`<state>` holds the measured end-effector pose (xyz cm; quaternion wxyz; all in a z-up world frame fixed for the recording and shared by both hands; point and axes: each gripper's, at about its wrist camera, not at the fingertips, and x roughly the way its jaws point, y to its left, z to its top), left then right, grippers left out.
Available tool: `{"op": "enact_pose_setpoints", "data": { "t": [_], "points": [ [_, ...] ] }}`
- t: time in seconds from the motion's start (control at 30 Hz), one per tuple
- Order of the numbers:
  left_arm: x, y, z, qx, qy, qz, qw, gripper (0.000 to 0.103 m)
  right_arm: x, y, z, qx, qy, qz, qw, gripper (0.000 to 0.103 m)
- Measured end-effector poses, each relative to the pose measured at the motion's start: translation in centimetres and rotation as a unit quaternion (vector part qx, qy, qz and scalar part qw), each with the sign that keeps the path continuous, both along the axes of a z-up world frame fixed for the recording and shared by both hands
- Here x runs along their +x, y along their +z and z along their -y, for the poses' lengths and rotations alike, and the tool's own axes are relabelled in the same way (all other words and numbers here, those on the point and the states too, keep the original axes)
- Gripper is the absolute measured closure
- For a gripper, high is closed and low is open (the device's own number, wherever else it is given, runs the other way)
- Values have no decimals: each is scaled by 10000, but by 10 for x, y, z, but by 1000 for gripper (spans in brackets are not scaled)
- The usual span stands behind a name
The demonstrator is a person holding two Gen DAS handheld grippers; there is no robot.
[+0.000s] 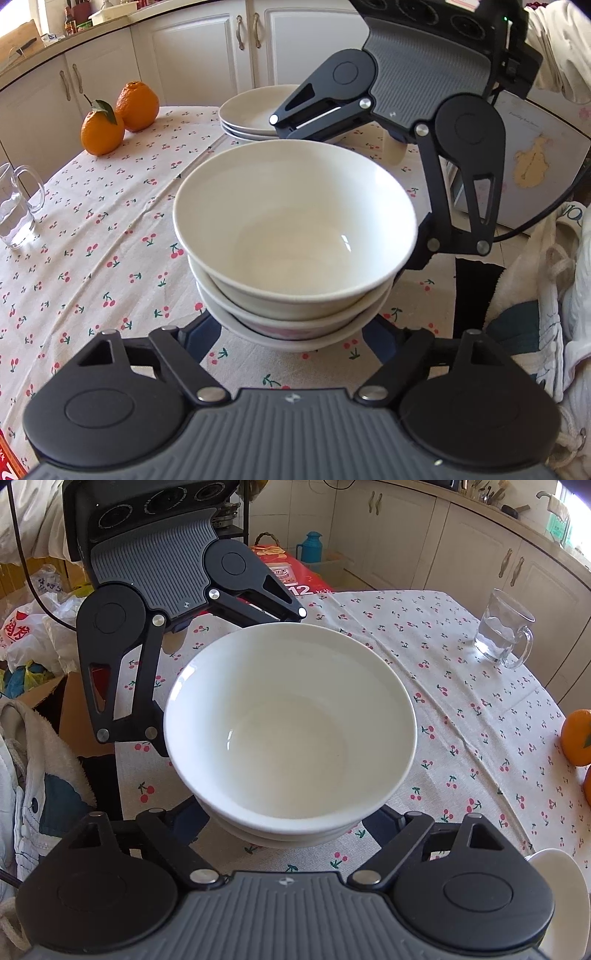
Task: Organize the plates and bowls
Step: 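Lift the bowl stack with both tools and carry it over the plate stack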
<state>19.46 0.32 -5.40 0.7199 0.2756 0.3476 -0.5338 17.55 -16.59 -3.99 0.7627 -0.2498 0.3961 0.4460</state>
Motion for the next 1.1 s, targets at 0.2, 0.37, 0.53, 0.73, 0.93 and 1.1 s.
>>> {"op": "enact_pose_setpoints", "data": {
  "t": [0.2,0.37,0.53,0.73,0.93,1.1],
  "points": [
    [-2,0,-1,0,4,46,10000,23,1,0,1,32,-39,-55,10000,12],
    [-3,1,1,45,90,-13,9999,23,0,1,0,27,-56,-117,9999,12],
    [-8,8,5,34,198,-7,9998,23,-4,7,3,10,24,-23,10000,12],
    [-12,22,24,12,188,127,9997,23,-9,19,24,139,-16,14,9999,12],
    [-6,37,62,-125,42,199,9997,23,-10,37,62,189,-140,111,9997,12],
    [9,48,102,-247,-160,394,9988,23,-3,52,102,178,-394,279,9987,12]
  ]
}}
